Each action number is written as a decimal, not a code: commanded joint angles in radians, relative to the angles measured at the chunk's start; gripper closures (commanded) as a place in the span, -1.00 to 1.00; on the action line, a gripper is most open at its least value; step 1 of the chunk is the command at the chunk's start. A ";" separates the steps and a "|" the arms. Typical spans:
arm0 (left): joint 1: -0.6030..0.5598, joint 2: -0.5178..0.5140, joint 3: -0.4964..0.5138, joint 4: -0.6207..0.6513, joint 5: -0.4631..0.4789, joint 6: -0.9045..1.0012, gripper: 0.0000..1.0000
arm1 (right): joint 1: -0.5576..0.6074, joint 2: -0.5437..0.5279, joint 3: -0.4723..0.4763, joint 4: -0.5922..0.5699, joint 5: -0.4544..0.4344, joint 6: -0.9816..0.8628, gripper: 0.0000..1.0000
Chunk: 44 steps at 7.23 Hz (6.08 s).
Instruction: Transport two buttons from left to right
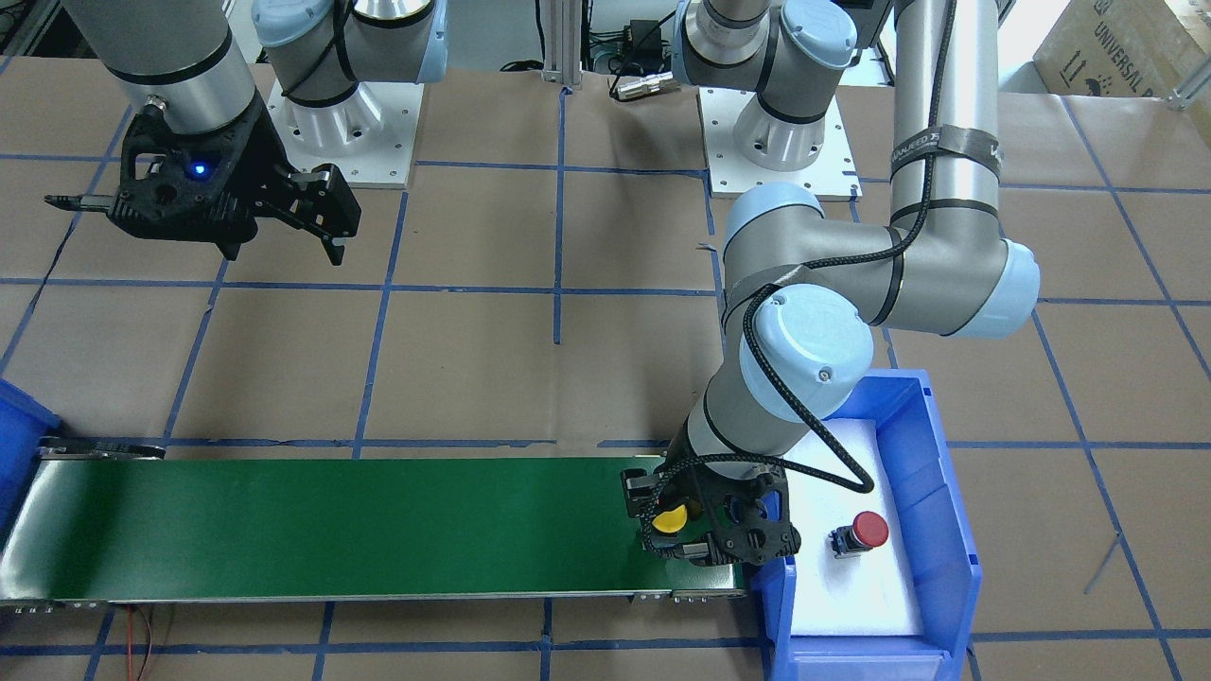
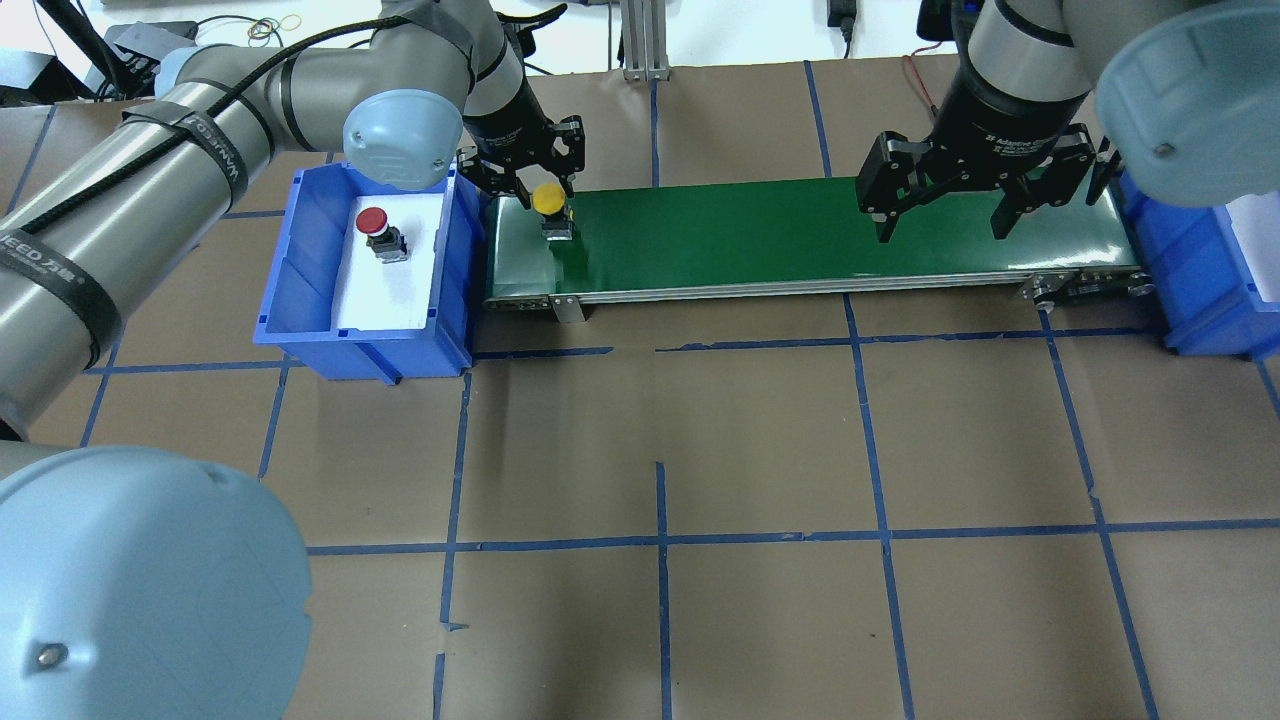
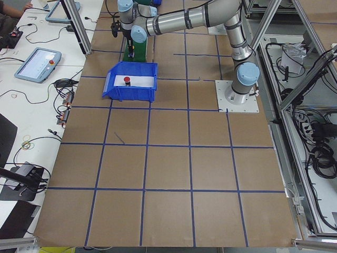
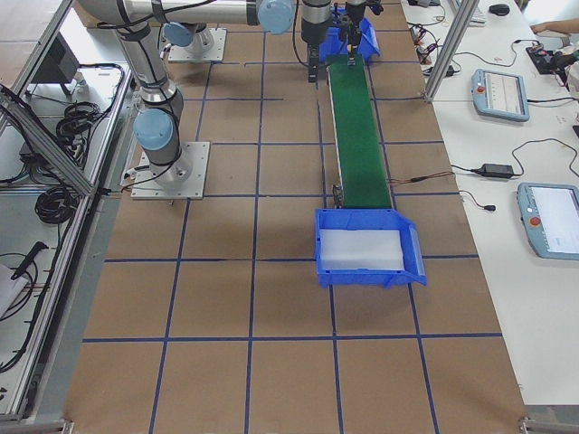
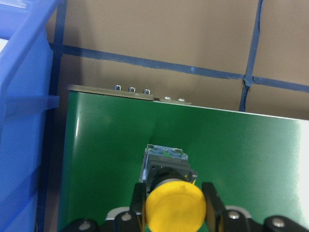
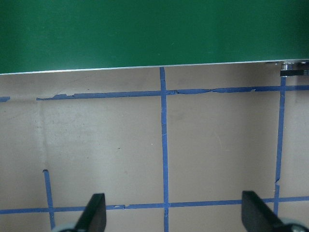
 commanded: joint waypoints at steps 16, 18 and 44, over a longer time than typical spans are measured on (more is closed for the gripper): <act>0.218 0.440 -0.136 -0.348 0.209 0.329 -1.00 | -0.012 0.002 0.001 -0.003 0.007 -0.065 -1.00; 0.216 0.440 -0.140 -0.365 0.204 0.330 -1.00 | -0.012 0.002 0.002 -0.004 0.010 -0.065 -1.00; 0.247 0.176 0.098 -0.256 0.161 0.520 -1.00 | -0.007 0.002 0.005 -0.006 0.009 -0.066 -1.00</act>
